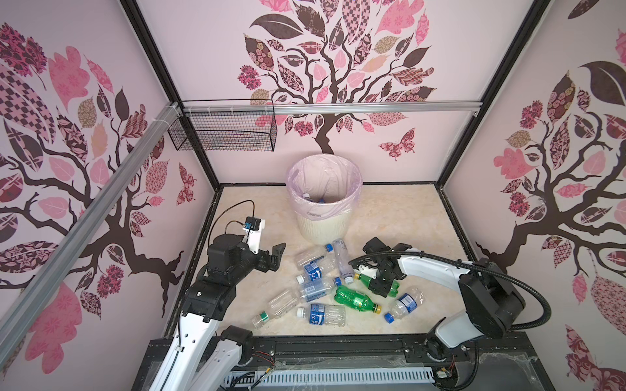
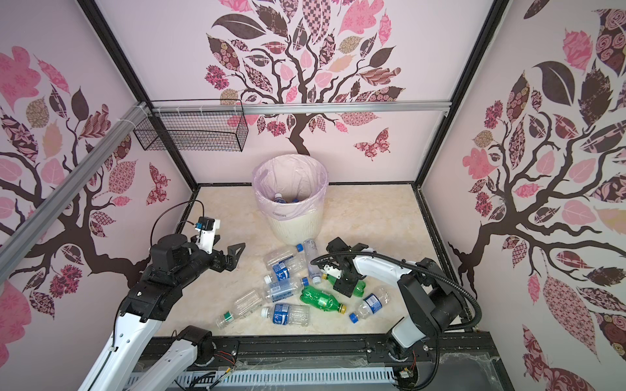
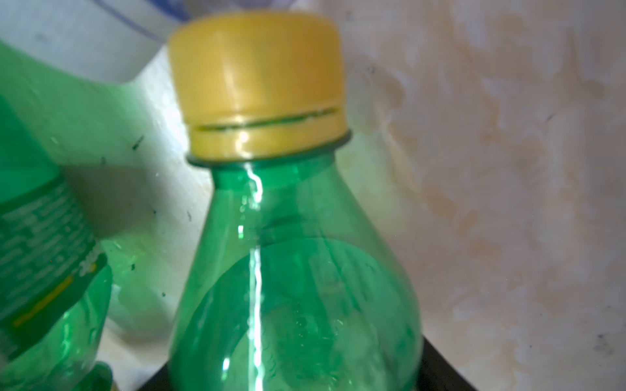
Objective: Throw the plastic bottles in the bin
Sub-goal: 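Lower the right gripper and close it on the green yellow-capped bottle, then lift the green bottle, carry it over the bin, open the right gripper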
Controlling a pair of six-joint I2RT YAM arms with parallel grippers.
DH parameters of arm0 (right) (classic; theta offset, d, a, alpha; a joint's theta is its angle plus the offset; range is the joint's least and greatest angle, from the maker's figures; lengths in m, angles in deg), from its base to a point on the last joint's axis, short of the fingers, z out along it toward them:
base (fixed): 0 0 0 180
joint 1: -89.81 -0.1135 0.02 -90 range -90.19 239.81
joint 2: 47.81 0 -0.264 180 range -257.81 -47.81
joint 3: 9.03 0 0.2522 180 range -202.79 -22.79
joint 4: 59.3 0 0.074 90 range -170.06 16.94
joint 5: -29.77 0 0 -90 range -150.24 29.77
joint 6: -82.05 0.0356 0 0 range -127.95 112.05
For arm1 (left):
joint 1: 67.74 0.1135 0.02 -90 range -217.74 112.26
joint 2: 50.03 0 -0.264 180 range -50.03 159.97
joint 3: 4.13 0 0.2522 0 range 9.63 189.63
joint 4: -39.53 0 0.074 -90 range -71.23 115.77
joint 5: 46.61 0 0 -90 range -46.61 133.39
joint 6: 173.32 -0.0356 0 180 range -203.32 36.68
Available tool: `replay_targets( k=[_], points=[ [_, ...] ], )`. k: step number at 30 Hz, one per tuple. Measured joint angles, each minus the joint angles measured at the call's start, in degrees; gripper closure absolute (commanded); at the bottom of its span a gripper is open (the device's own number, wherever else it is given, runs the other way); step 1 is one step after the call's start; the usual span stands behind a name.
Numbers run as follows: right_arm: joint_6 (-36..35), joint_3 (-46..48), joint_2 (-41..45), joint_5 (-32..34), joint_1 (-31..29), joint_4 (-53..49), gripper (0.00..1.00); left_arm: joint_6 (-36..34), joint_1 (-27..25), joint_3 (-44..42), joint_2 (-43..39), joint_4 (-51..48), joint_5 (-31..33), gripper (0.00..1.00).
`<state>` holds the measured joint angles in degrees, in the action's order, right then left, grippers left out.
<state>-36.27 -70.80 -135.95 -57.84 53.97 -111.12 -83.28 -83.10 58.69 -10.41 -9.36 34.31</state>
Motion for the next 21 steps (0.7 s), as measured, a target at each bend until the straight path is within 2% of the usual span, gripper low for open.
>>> replay_targets(
  k=[9,14,21],
  points=[
    [3.8,-1.7,-0.2,4.7,0.8,1.1,0.39,0.0,0.0,0.0,-0.2,0.0,2.8,0.02],
    [7.6,-3.8,0.0,5.6,4.3,2.5,0.41,0.1,0.0,0.0,-0.4,-0.3,7.0,0.02],
    [13.7,-4.9,2.9,6.4,8.7,4.0,0.41,0.1,0.0,0.0,-0.5,-0.7,8.9,0.02]
  ],
)
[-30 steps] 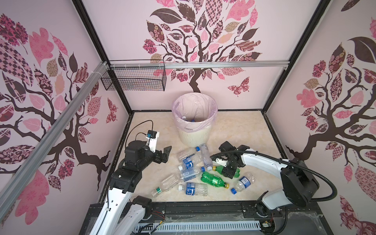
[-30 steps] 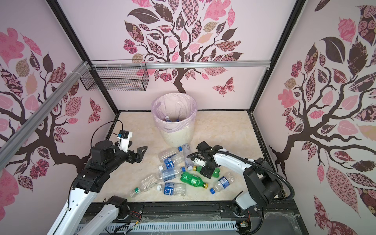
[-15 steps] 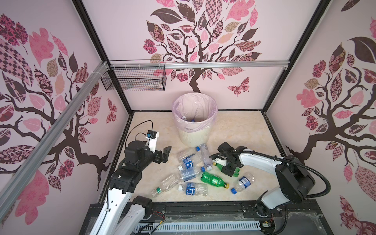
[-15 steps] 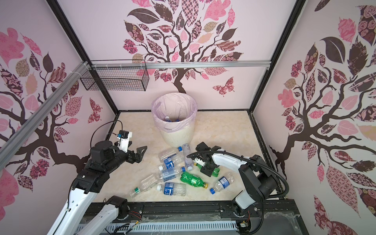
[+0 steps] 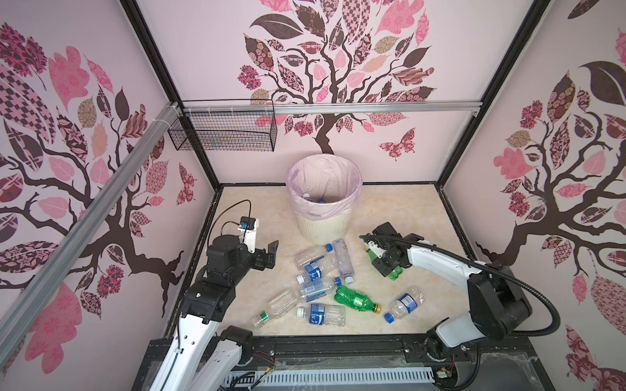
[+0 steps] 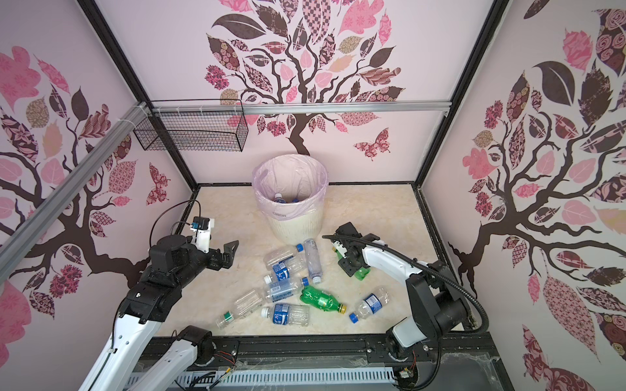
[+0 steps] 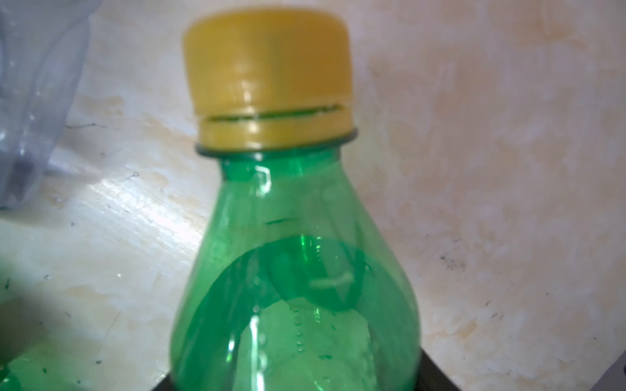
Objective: Throw the plastic bottles in the bin
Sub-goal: 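Lift the green bottle, carry it over the bin, open the right gripper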
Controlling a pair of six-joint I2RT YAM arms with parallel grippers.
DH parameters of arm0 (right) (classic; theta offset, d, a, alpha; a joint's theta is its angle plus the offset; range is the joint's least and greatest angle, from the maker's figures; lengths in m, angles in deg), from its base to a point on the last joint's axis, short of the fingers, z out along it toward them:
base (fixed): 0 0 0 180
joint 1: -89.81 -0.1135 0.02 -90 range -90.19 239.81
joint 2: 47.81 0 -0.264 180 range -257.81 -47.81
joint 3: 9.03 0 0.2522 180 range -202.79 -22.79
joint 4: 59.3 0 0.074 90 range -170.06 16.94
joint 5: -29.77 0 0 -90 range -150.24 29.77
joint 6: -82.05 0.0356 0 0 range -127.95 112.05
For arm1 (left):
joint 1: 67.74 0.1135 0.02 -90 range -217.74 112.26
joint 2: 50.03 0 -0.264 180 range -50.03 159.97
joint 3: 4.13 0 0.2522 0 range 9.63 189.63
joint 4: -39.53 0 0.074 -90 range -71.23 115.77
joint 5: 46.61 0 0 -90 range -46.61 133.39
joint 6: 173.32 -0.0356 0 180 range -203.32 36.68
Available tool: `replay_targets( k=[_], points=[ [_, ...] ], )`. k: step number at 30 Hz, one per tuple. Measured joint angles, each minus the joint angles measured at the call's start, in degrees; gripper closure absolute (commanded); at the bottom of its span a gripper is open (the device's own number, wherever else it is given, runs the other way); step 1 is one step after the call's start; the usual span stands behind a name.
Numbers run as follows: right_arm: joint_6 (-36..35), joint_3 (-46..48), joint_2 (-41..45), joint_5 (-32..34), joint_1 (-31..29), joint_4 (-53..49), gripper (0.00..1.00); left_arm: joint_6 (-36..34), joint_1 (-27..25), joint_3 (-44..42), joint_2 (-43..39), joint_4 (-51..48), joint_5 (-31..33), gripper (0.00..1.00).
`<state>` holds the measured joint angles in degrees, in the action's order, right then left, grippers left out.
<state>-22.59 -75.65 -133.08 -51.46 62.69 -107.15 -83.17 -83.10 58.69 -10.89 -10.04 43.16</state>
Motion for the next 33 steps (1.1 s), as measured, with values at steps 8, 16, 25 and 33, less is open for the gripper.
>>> replay_targets(
  k=[8,16,25,33],
  points=[
    [7.5,-4.5,5.6,-0.9,2.7,1.1,0.44,0.0,0.0,0.0,-0.9,-0.3,1.9,0.02],
    [11.0,-4.7,20.5,-5.9,3.7,3.8,0.45,1.0,0.0,-0.3,-2.8,-0.3,4.6,0.02],
    [12.6,-1.3,37.5,-17.7,3.7,9.8,0.45,3.0,0.0,-2.2,-3.8,0.3,5.2,0.02],
    [14.2,-0.3,46.1,-22.1,3.7,13.0,0.47,3.7,0.0,-3.1,-4.3,0.7,5.1,0.02]
  ],
)
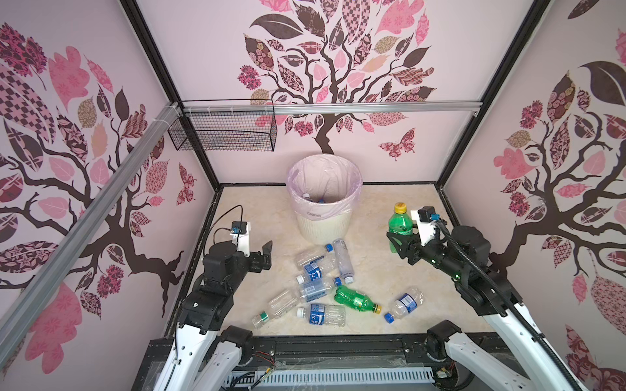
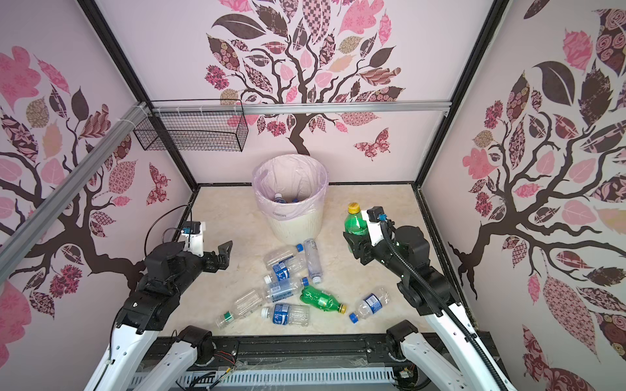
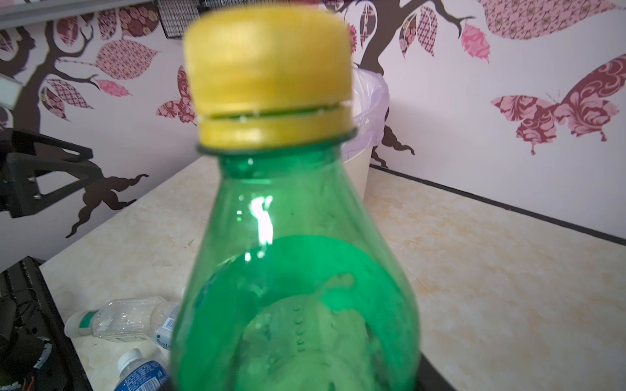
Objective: Throw the plastic bottles in the bin
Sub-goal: 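Lift the green bottle, carry it over the bin, open the right gripper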
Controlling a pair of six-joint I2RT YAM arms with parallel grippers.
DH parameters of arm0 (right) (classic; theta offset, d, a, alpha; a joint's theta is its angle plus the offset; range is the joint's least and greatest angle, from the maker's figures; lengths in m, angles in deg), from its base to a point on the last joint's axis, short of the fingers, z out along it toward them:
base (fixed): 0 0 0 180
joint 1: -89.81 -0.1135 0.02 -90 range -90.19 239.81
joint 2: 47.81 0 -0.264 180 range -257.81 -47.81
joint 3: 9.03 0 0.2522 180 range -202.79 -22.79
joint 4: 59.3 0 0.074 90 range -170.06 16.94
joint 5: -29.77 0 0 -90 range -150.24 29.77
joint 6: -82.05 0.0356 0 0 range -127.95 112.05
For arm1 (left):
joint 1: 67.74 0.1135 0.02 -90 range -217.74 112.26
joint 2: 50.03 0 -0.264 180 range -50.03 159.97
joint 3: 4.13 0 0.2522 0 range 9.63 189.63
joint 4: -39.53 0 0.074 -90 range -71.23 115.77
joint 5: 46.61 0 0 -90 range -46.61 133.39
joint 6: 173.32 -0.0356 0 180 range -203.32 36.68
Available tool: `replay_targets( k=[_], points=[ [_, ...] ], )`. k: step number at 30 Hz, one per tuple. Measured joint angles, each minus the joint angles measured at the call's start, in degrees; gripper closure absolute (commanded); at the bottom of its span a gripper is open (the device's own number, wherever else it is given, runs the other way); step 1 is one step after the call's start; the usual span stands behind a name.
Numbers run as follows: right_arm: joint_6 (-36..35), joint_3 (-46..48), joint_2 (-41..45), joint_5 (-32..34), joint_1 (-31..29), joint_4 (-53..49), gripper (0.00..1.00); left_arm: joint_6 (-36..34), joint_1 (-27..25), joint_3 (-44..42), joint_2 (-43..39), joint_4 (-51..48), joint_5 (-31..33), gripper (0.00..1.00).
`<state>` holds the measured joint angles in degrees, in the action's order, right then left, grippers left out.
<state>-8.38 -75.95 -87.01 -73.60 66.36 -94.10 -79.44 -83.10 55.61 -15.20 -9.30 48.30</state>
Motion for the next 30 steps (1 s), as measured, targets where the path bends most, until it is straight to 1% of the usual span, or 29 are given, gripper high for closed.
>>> replay_targets(
  k=[6,12,13,17,20,21,24,25,26,27,28,30],
  points=[
    [0.4,1.5,4.7,-1.0,0.0,1.7,0.47,0.3,0.0,-0.1,-0.2,0.4,0.0,0.02],
    [0.3,2.9,6.5,-1.7,0.0,2.3,0.48,0.3,0.0,-0.1,0.3,1.0,-0.1,0.02],
    [0.3,3.0,6.8,-1.8,0.0,2.3,0.47,0.3,0.0,-0.1,0.5,1.2,-0.1,0.02],
    [0.4,3.0,6.9,-1.9,0.0,3.3,0.49,0.3,0.0,-0.1,0.5,1.5,-0.2,0.02],
    [0.5,2.2,3.9,-2.7,0.0,5.1,0.51,0.2,0.0,-0.1,0.5,1.6,-0.2,0.02],
    [0.6,1.0,1.2,-3.1,0.0,6.0,0.52,0.2,0.0,-0.1,0.5,1.5,-0.2,0.02],
    [1.7,-6.1,-10.9,-5.3,0.0,10.7,0.54,-0.1,0.0,-0.1,0.2,1.4,-0.4,0.02],
    [2.2,-10.5,-16.7,-6.4,0.0,12.3,0.48,-0.3,0.0,0.0,0.1,1.2,-0.7,0.02],
    [2.7,-15.1,-22.0,-7.3,-0.1,13.6,0.38,-0.5,0.0,0.0,0.0,1.1,-1.1,0.02],
    [3.5,-21.5,-28.9,-8.7,-0.1,14.0,0.27,-0.6,0.0,0.0,0.0,1.1,-1.5,0.02],
    [4.0,-28.6,-35.8,-10.3,-0.1,14.0,0.19,-0.6,0.0,0.0,0.0,1.1,-2.0,0.02],
    [4.5,-42.6,-47.9,-12.7,-0.1,12.1,0.13,-0.5,0.0,0.0,0.2,1.1,-2.8,0.02]
  ],
)
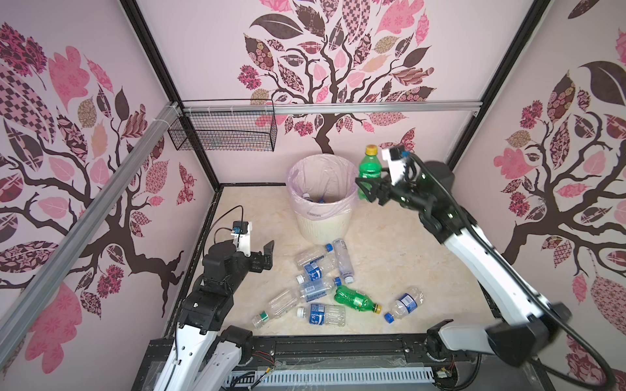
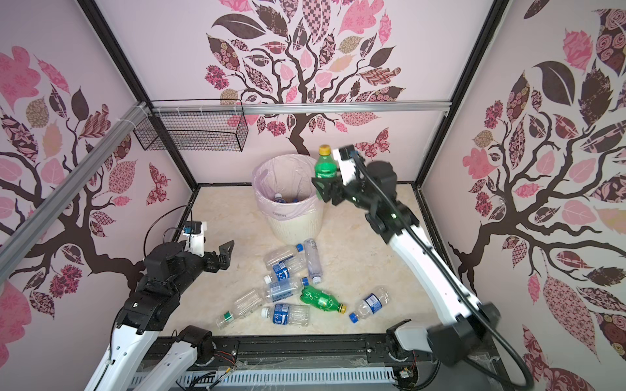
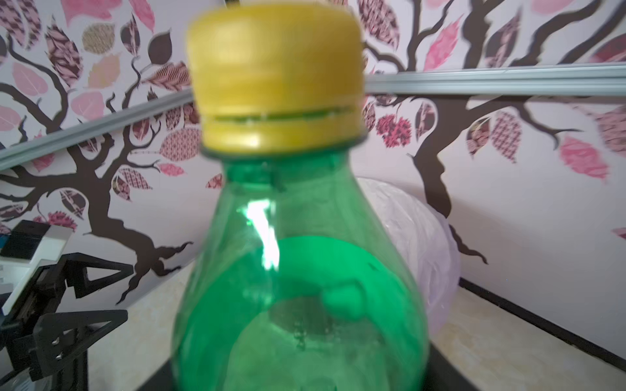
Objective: Throw the plastic bottles in the bin
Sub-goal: 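Lift the green bottle, carry it over the bin, open the right gripper, then withdraw the right gripper from the bin toward a clear blue-labelled bottle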
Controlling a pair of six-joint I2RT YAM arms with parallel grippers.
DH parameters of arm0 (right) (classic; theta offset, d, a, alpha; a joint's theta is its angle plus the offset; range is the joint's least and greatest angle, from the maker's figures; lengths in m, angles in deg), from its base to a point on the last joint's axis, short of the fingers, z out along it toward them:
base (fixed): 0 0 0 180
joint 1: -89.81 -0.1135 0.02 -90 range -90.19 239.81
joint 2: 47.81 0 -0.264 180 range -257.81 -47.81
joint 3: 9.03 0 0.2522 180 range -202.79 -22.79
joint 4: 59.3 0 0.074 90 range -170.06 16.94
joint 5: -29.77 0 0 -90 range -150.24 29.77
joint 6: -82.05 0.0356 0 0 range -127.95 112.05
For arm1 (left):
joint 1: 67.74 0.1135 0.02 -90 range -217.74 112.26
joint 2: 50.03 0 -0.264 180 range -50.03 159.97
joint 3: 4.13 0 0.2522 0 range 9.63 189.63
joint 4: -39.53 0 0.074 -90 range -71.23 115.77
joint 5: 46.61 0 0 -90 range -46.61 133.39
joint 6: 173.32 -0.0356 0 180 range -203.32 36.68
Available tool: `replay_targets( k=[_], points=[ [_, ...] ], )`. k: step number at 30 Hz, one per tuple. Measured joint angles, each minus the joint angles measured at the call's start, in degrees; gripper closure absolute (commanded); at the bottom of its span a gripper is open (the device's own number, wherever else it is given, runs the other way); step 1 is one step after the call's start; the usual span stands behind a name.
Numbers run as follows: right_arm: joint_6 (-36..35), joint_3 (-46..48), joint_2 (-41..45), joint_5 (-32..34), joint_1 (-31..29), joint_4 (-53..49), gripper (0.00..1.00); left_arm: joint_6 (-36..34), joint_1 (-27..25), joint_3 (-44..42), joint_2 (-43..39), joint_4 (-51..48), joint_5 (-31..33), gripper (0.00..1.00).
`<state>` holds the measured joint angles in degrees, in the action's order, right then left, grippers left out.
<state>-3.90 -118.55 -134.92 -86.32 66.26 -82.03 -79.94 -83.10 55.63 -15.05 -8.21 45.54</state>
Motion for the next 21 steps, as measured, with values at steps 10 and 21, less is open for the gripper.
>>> replay_targets(
  k=[10,21],
  points=[
    [-1.0,5.6,2.4,2.9,0.1,-8.7,0.02,-0.5,0.0,0.4,-0.3,-2.2,-1.3,0.02],
    [1.5,17.3,26.4,23.2,0.1,-27.9,0.07,-0.6,0.0,0.9,-1.9,-2.1,-1.4,0.02]
  ],
)
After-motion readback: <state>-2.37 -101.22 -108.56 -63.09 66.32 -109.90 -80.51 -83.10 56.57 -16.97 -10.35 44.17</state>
